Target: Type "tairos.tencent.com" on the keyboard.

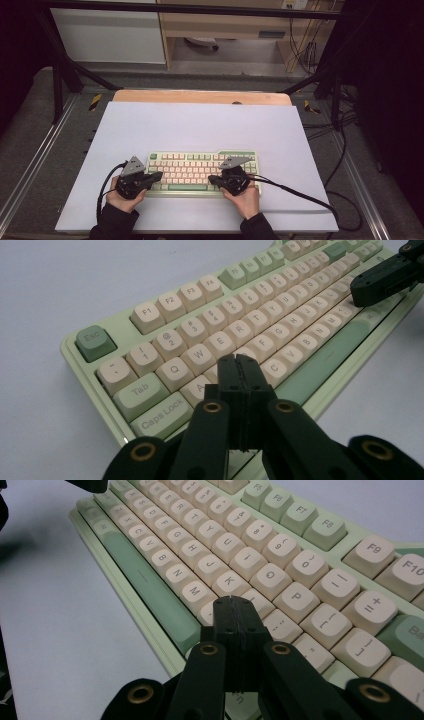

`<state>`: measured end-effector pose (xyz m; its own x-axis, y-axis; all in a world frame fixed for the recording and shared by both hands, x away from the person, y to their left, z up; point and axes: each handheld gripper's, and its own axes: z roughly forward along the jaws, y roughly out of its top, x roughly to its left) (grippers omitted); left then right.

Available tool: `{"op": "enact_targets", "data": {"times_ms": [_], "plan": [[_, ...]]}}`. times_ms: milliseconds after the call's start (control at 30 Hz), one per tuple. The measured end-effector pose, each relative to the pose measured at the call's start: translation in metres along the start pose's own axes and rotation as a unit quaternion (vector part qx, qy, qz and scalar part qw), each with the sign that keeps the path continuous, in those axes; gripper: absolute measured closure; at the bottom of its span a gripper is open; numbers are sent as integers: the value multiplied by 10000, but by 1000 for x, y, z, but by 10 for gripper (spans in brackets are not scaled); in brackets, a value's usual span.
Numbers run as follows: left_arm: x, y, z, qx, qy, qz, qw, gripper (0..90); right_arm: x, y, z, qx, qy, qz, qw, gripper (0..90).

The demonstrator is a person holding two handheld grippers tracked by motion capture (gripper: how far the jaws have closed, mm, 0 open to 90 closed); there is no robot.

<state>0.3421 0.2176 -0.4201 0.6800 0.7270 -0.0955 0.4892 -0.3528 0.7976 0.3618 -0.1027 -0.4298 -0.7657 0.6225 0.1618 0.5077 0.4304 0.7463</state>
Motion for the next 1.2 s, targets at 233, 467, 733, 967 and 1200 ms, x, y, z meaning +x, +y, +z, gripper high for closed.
{"op": "enact_targets", "data": {"times_ms": [233,467,733,967,1200], "plan": [[0,0,0,-1,-5,1,10000,899,0,-2,3,45,-71,-63,9999,900],[0,-1,1,6,-7,-6,10000,899,0,0,-2,5,-45,-64,10000,900],[0,-1,1,10,-7,3,10000,898,0,3,-12,-107,-70,-87,9999,900],[-1,0,1,3,-2,11,10000,898,-8,0,-23,-202,-110,19,9997,900],[-2,1,1,-13,-10,36,10000,898,-14,-3,-33,-246,-175,88,9995,900]]}}
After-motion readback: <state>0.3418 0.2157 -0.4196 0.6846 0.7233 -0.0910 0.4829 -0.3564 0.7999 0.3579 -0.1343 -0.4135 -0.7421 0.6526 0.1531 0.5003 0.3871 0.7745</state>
